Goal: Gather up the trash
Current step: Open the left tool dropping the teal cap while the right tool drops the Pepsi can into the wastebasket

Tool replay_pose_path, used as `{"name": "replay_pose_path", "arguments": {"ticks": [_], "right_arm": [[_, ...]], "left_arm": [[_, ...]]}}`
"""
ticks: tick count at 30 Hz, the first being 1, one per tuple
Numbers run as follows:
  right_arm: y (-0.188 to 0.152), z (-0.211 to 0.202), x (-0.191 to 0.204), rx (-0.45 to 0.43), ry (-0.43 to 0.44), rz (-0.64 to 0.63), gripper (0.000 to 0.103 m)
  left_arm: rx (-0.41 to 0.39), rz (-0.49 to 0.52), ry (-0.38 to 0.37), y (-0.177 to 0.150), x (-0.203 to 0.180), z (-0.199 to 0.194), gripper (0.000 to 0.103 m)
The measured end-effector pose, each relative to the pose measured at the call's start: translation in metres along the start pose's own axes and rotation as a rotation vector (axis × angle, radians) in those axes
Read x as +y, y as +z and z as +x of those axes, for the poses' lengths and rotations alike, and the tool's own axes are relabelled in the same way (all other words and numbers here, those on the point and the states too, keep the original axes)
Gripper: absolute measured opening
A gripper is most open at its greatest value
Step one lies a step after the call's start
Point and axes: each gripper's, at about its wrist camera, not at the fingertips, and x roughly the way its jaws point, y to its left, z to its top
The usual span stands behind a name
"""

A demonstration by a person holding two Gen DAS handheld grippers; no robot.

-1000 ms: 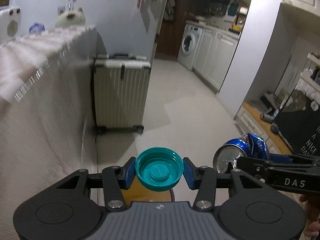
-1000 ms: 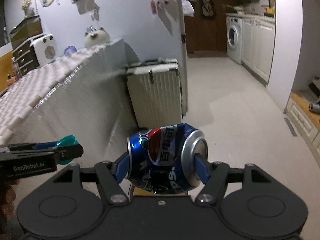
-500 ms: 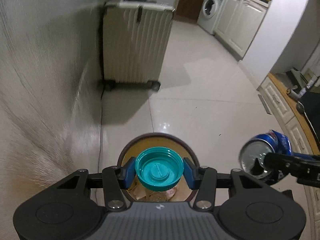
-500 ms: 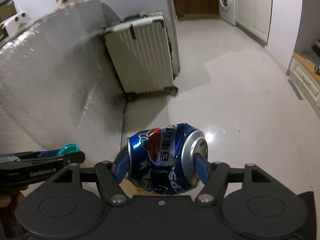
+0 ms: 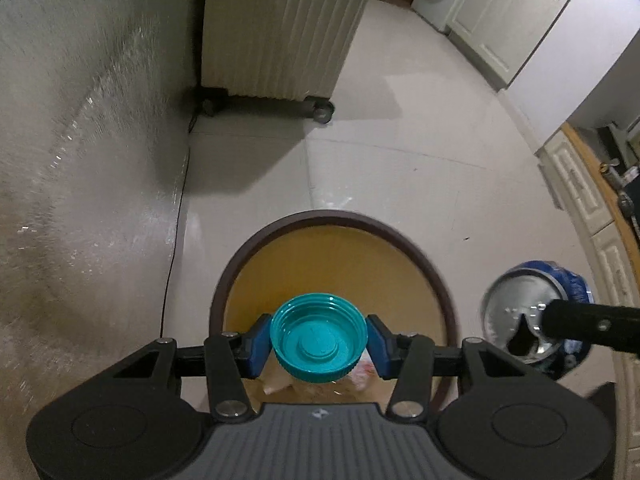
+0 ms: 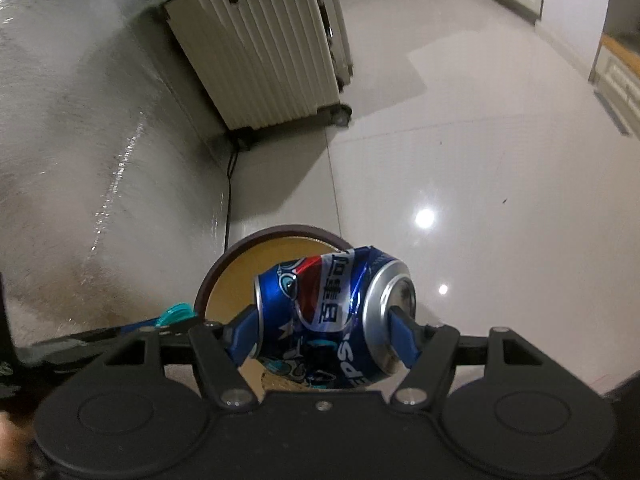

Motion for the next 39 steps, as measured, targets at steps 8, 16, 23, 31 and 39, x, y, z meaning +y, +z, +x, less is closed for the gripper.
{"name": "replay_pose_path", "arguments": {"ticks": [8,16,23,31,39], "right_arm": [[0.012,0.051,0.008,0.044,0.018,0.027,0.069],[0.024,0.097,0.019,0.091,0.057,0.059,0.074],[0.017,0.116,0.017,0.095,0.042,0.127,0.096],[0.001,0.106,0.002,0.123,0.03,0.126,0.096],[-0.012,0.088,-0.002,0.148,0.018,0.092,0.096]], "left_arm": [[0.057,-0.023,0.046,-0.007,0.017,0.024,0.082],[0.135,0.044,0.101,-0.012,0.018,0.034,0.084],[0.158,0.055,0.107,-0.014,0.019,0.032,0.097],[0.183,0.055,0.11,-0.021,0.017,0.022,0.103],[0.177,0.036,0.117,-0.023,0.013,0.004,0.103]]}}
